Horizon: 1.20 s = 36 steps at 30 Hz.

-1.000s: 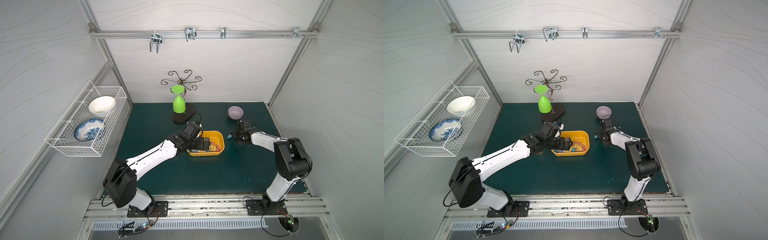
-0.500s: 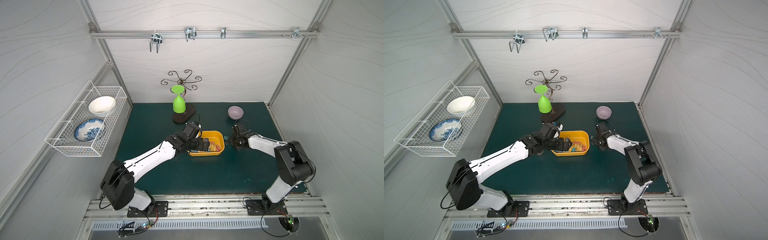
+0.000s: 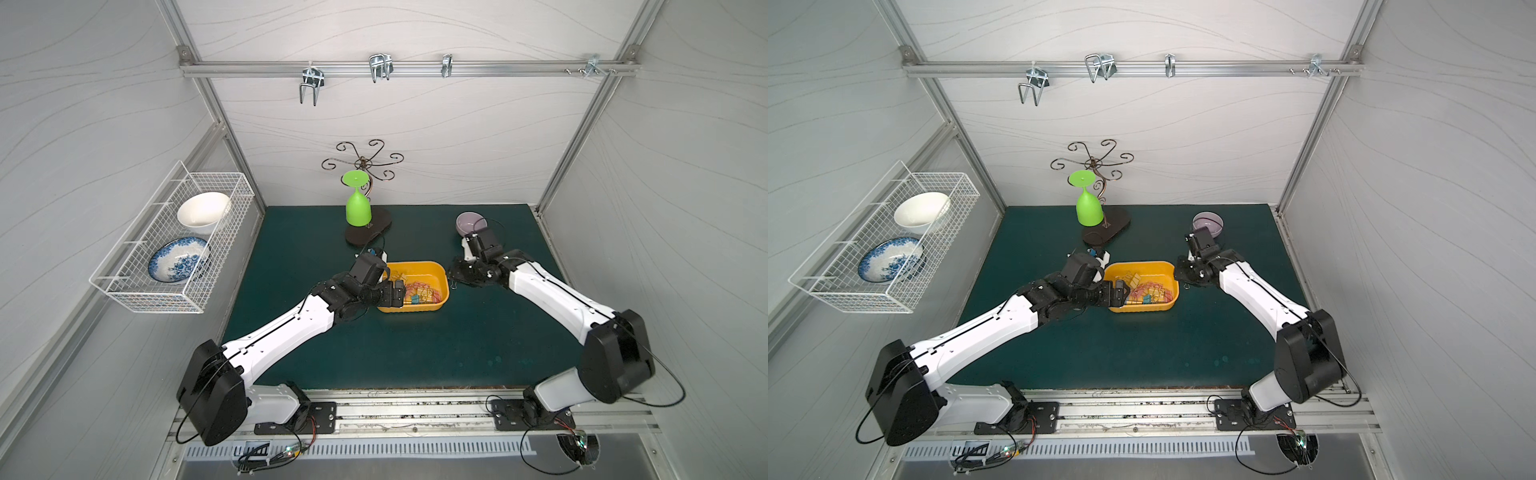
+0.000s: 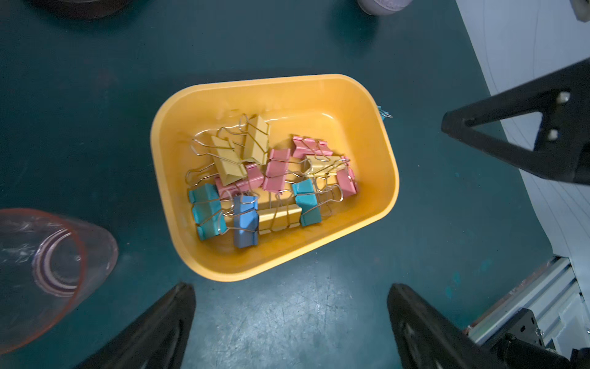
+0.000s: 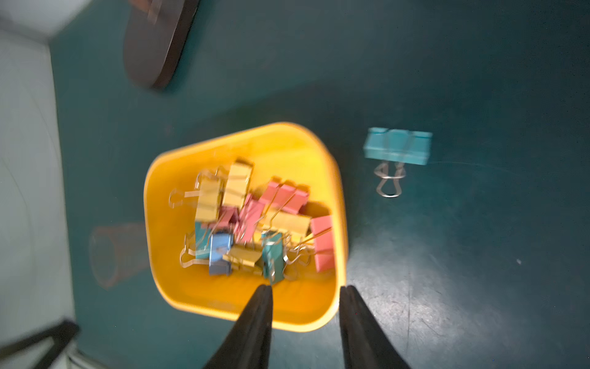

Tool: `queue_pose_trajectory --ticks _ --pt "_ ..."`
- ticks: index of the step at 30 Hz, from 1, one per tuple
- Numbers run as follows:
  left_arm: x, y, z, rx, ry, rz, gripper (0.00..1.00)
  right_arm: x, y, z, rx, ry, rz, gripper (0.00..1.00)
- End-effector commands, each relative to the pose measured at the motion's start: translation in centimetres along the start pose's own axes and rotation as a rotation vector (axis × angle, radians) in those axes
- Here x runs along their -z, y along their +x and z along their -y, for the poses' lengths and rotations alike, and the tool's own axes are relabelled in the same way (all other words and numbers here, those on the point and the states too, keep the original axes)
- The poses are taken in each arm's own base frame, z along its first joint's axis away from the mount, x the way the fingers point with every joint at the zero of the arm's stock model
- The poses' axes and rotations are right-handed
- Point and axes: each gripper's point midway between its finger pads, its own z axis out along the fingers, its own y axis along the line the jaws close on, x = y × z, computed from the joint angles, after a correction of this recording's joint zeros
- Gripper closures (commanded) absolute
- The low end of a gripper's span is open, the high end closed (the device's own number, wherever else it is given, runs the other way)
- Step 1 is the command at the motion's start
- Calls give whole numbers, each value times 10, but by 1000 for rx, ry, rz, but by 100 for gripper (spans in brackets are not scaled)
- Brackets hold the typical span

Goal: Take out the binder clips from the storage box
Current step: Pick up the binder clip from the storage box.

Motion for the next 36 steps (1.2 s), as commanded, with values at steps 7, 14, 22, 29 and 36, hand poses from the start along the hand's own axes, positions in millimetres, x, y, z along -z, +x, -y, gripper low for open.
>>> queue_pose_trajectory --ticks 7,14,22,29,36 --pt "19 -12 -27 71 -2 81 2 -35 46 -9 324 62 -261 66" --pt "18 -6 -28 82 4 67 2 -43 46 -2 347 141 -310 69" --pt "19 -9 -26 76 10 64 2 -58 50 -2 311 145 -351 66" --pt "18 -5 -28 81 7 62 2 -73 48 -2 287 155 -356 67" --pt "17 -5 -27 75 7 55 2 -77 40 14 280 263 -319 73"
